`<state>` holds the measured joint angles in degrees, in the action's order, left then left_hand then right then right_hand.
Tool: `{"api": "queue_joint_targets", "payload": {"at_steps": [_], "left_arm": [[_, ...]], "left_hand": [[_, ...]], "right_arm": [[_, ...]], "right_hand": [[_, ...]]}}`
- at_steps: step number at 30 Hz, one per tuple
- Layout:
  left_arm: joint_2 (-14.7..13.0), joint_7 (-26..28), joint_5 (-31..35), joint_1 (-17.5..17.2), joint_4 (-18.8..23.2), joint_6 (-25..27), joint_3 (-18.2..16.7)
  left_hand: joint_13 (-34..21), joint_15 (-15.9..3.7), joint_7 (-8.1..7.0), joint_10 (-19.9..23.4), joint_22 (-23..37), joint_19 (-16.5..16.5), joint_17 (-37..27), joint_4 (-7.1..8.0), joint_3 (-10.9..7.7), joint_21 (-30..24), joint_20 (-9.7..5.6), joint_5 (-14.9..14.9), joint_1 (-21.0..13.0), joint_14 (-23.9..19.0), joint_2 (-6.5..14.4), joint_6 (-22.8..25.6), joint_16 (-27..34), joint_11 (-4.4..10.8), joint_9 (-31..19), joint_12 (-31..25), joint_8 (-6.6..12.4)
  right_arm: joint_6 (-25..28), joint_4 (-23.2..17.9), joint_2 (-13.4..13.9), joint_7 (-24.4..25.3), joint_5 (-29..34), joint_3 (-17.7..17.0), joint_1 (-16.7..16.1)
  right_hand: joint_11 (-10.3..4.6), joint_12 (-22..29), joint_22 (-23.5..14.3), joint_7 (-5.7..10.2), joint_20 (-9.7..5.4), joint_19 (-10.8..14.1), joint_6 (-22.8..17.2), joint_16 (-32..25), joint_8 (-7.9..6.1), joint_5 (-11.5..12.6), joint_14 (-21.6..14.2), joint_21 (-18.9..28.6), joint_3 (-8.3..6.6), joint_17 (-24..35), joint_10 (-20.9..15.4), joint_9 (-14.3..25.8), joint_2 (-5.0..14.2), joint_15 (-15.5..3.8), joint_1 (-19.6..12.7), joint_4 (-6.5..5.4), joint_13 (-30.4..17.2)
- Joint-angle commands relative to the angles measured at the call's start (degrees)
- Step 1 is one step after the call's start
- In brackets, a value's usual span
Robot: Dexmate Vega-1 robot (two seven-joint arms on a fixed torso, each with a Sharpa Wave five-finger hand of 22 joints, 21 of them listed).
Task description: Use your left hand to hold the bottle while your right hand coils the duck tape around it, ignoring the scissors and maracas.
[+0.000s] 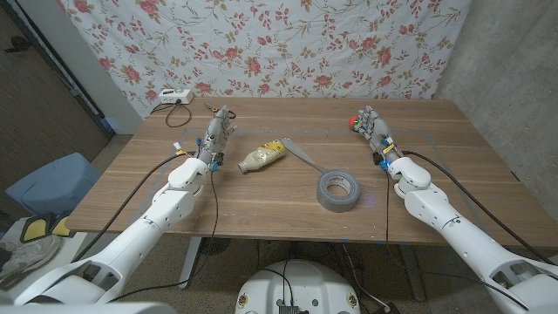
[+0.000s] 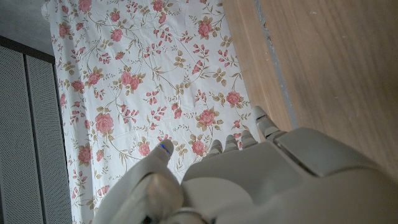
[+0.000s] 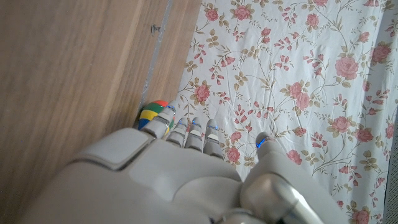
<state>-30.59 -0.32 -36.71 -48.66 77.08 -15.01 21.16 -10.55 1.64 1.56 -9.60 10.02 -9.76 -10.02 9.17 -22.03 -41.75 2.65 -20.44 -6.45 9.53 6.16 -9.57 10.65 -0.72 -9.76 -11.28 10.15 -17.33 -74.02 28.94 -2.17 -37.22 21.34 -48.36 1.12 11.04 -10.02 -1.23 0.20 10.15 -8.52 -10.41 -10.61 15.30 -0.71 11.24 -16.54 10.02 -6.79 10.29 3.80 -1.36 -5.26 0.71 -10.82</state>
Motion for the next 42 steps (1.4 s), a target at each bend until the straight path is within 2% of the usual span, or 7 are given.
{"api": "queue_joint_targets", "payload": {"at_steps": [1, 7, 12, 14, 25, 29, 42], "left_arm": [[-2.16, 6.62, 4.89, -1.17, 5.68, 3.80, 0.71], [-3.25, 14.55, 10.01, -3.28, 11.39, 7.44, 1.15], [-7.29, 21.67, 17.39, -4.99, 19.96, 17.52, 2.52], [-7.95, 22.13, 17.84, -5.60, 21.68, 19.30, 2.47], [-11.68, 24.79, 22.16, -7.97, 29.84, 28.59, 2.88], [-12.66, 26.05, 24.21, -8.37, 32.33, 32.78, 3.30], [-15.82, 24.96, 29.65, -6.68, 38.33, 44.83, 5.86]], "left_hand": [[-0.08, -0.14, -0.50, -8.83, 0.14, -7.51, -0.14, -0.95, 0.09, -0.02, 0.27, -0.28, -0.46, 6.67, 0.58, -8.40, 0.70, 0.07, -0.14, -0.91, 0.53], [-0.19, 1.02, -3.09, -5.42, 0.10, -5.86, -0.02, -3.66, 1.28, 0.82, 3.03, 0.02, -2.60, 3.83, -2.87, -5.28, 0.92, 0.40, -0.19, -1.74, 1.13], [-0.40, 1.26, -4.23, -3.90, 0.18, -5.96, -0.06, -6.73, 1.68, 1.87, 3.81, 1.09, -5.47, 2.48, -5.32, -4.70, 0.89, 0.39, -0.37, -2.06, 1.17], [-0.64, 1.39, -3.78, -2.48, 0.27, -5.61, -0.15, -8.59, 1.93, 2.34, 3.67, 1.83, -7.30, 1.68, -6.77, -4.05, 1.01, 0.07, -0.54, -2.50, 1.46], [-1.46, 2.56, -1.78, 3.32, 0.59, -2.46, -0.73, -13.60, 1.82, 3.00, 5.35, 4.24, -13.34, -5.55, -8.84, 0.75, 2.86, -1.18, -0.85, -4.44, 2.64], [-1.85, 1.08, -1.15, 7.43, 0.67, 0.44, -0.88, -15.98, 1.19, 2.88, 5.50, 5.60, -16.96, -9.12, -8.81, 4.93, 3.64, -1.08, -0.93, -5.81, 3.55], [-2.18, -0.93, -0.24, 13.30, 0.65, 5.49, -0.86, -18.83, -0.09, 2.70, 4.39, 7.37, -24.35, -15.15, -8.69, 11.81, 4.71, 0.13, -1.03, -7.33, 4.65]], "right_arm": [[-1.87, 4.92, -1.28, -3.88, -0.60, 0.59, 2.20], [-3.03, 9.77, -2.30, -7.68, -2.14, 0.30, 4.37], [-4.21, 11.80, -2.47, -9.81, -3.32, -0.38, 4.43], [-4.52, 12.09, -2.39, -10.46, -3.53, -0.47, 4.25], [-5.72, 9.91, -1.50, -10.89, -4.64, -1.66, 1.47], [-6.05, 8.99, -1.19, -10.77, -4.98, -2.06, 0.47], [-7.71, 9.27, -1.49, -11.54, -5.74, -2.66, -0.85]], "right_hand": [[-0.09, 0.21, -0.17, 0.15, -0.05, 0.37, -0.46, -0.37, -0.27, 0.38, -0.01, 0.29, -0.27, 0.19, -0.46, 0.10, 0.09, -0.55, -0.50, -0.02, -0.08], [-0.08, 0.20, -0.17, 0.17, -0.04, 0.35, -0.47, -0.36, -0.27, 0.41, -0.02, 0.28, -0.26, 0.19, -0.45, 0.10, 0.07, -0.53, -0.49, 0.01, -0.08], [-0.07, 0.20, -0.17, 0.15, 0.01, 0.36, -0.43, -0.37, -0.25, 0.44, -0.06, 0.28, -0.24, 0.19, -0.47, 0.10, 0.06, -0.53, -0.49, 0.03, -0.08], [-0.07, 0.22, -0.17, 0.17, 0.06, 0.36, -0.43, -0.38, -0.25, 0.45, -0.09, 0.28, -0.24, 0.19, -0.52, 0.10, 0.06, -0.53, -0.48, 0.04, -0.08], [-0.04, 0.23, -0.17, 0.16, 0.20, 0.36, -0.46, -0.39, -0.27, 0.49, -0.17, 0.27, -0.22, 0.18, -0.59, 0.10, 0.04, -0.54, -0.47, 0.09, -0.09], [-0.04, 0.23, -0.17, 0.19, 0.22, 0.35, -0.45, -0.39, -0.27, 0.50, -0.19, 0.27, -0.22, 0.18, -0.60, 0.10, 0.04, -0.52, -0.47, 0.11, -0.09], [0.14, 0.31, -0.17, 0.12, 0.19, 0.39, -0.60, -0.39, -0.32, 0.55, -0.28, 0.28, -0.18, 0.18, -0.87, 0.11, -0.01, -0.54, -0.44, 0.17, -0.09]]}}
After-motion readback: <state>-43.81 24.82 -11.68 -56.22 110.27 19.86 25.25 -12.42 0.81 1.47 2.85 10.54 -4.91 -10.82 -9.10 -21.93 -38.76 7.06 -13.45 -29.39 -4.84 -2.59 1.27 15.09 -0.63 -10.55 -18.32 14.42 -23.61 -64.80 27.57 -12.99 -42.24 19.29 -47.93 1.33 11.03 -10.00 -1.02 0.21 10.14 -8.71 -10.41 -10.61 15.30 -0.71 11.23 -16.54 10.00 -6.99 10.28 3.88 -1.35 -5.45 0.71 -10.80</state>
